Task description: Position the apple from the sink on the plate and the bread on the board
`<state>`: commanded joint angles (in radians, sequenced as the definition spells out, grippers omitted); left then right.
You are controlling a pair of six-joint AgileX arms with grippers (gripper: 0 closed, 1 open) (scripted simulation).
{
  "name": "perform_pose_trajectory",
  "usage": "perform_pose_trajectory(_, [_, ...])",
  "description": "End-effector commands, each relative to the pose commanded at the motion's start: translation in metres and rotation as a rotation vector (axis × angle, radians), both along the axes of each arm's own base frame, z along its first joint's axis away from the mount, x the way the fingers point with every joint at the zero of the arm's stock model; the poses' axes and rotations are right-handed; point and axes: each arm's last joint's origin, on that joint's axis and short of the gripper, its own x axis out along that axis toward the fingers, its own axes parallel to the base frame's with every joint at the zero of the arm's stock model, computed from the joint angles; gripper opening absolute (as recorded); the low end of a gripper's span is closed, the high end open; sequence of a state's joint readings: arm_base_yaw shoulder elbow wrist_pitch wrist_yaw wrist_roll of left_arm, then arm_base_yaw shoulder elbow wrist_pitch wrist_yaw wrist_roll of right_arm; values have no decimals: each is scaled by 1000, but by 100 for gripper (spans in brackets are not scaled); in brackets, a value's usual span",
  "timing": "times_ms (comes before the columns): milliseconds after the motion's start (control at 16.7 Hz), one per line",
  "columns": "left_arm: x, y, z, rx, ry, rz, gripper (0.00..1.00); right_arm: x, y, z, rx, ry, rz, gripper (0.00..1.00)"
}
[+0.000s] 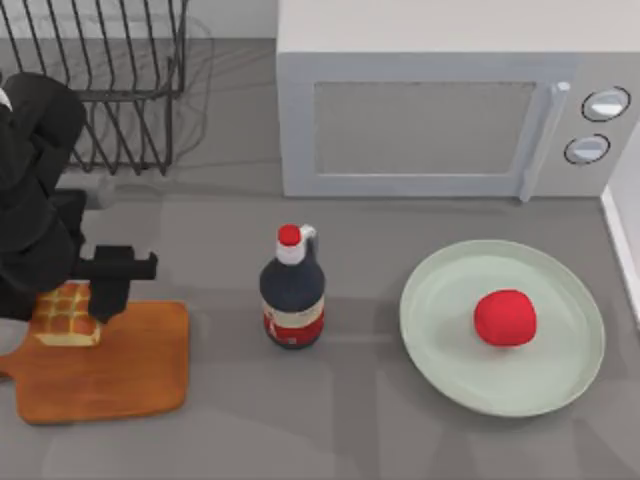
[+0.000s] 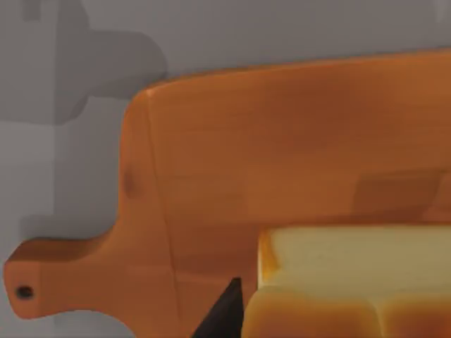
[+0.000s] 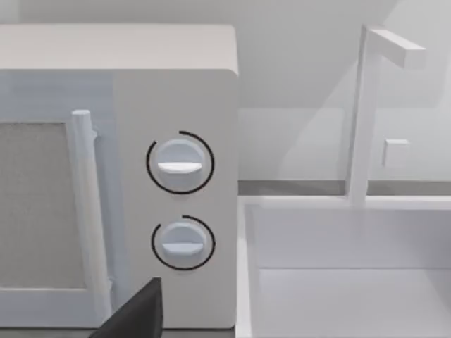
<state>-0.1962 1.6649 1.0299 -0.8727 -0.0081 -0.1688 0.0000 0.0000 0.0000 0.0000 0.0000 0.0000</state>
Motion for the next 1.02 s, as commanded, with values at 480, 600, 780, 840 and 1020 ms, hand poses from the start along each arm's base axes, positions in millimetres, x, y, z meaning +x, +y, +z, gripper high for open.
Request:
perform_pose_trajectory(480, [-4,0,-28,8,41,-1,0,0,0,0,0,0,0,100])
perform_pose_trajectory(600, [-4,0,-28,8,41,-1,0,0,0,0,0,0,0,100])
perform_pose_trajectory(780, [-4,0,-28,8,41,-1,15,0,0,0,0,0,0,100])
perform_pose_trajectory(840, [-4,0,-28,8,41,-1,23,0,0,0,0,0,0,100])
perform_pose_trajectory(1020, [-4,0,-28,8,41,-1,45,0,0,0,0,0,0,100])
